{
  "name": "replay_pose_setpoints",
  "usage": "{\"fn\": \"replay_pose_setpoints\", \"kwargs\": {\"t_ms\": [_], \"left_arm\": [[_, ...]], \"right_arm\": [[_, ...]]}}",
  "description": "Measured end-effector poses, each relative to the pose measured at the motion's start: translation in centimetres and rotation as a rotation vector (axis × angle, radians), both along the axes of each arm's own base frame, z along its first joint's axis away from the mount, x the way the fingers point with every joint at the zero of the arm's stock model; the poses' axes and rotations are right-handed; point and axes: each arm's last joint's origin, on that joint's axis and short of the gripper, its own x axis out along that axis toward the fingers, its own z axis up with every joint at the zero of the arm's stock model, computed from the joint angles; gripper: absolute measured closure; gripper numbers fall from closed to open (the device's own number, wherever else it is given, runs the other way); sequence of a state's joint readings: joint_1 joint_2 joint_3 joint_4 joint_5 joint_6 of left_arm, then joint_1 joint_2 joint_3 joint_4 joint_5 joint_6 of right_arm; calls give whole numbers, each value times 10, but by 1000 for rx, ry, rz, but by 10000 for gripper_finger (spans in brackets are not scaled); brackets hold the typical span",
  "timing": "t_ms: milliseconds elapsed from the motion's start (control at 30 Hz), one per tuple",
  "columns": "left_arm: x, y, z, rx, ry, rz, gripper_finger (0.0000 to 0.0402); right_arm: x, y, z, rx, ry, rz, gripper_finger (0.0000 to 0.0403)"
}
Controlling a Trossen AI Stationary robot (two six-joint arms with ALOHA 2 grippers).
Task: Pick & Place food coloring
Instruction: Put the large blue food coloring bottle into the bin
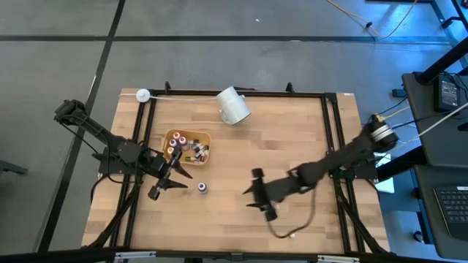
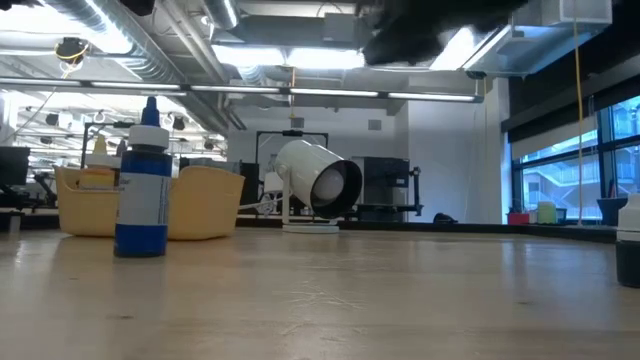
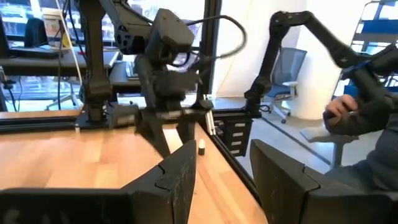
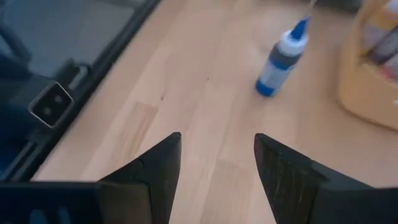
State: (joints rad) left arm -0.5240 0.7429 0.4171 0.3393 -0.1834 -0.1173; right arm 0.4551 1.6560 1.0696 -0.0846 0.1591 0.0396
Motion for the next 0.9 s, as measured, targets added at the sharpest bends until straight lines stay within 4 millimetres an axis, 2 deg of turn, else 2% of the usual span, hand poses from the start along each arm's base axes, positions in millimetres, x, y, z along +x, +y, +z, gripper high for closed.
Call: {"fn": "replay_pose_setpoints", "kwargs": {"t_ms": [167,333,467,767,900], "left_arm": [[0,0,0,-1,0,1,254],[1,1,0,0,0,11,256],[1,1,0,51,-18,11,251],[1,1,0,57,-21,8,249],[1,1,0,58,-19,8,232]], "right_arm": [[-49,-3,-2,49,-174,-15,199],[-75,-10,-5,121,-399,18,199],[-83,-15,-12,153,-442,13,199],[-84,-16,-16,248,-408,-18,198],[-84,-16,-16,269,-401,-26,198]]}}
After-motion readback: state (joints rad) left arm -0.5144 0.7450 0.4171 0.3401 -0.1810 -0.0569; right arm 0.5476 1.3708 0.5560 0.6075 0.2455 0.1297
